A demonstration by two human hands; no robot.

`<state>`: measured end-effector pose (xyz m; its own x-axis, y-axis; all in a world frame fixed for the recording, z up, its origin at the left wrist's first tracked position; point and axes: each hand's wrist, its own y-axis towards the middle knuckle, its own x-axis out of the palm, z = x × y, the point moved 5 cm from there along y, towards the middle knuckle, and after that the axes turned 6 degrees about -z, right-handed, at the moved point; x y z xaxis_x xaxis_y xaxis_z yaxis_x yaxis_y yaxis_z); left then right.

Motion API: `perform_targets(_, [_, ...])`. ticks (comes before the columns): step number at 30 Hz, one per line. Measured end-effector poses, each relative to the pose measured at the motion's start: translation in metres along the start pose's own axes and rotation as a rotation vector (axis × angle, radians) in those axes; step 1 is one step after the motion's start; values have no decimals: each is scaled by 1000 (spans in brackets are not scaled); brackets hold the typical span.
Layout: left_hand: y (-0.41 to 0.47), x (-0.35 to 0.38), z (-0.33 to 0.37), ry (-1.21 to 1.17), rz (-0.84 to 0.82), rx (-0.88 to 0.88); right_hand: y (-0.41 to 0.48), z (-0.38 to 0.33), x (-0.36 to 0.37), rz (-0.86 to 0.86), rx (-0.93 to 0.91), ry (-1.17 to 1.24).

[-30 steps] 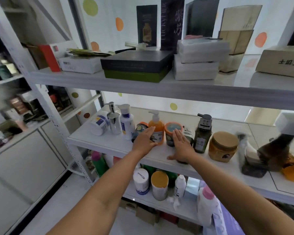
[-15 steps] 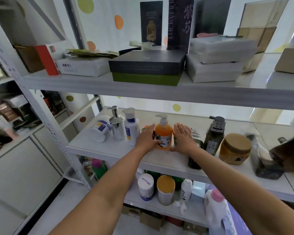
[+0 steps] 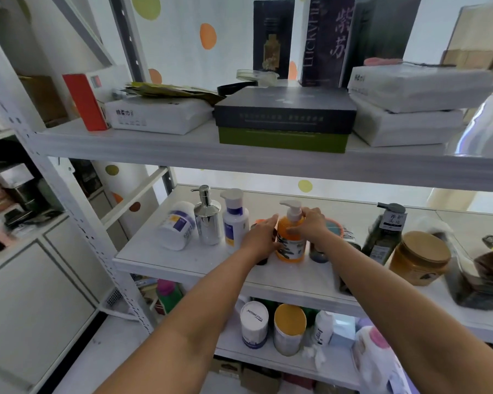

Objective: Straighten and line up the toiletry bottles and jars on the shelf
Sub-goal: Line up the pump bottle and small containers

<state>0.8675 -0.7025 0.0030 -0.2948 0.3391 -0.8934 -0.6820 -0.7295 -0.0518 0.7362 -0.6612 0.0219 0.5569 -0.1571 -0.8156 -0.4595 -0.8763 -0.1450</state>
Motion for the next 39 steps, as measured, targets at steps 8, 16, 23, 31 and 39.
perform_targets(8, [12, 13, 7, -149, -81, -58, -4, 2, 1, -74, -33, 104])
perform_targets(16, [24, 10, 24, -164, 20, -101, -8, 6, -8, -186, -99, 161])
perform_targets(23, [18, -2, 21, -321, 84, -38, -16, 13, -11, -310, -141, 169])
perform_targets(31, [17, -44, 44, -524, 237, 51, -14, 1, -23, -204, -248, 327])
perform_targets(39, [21, -51, 43, -1022, 113, -40, -15, 7, -54, 85, -154, 573])
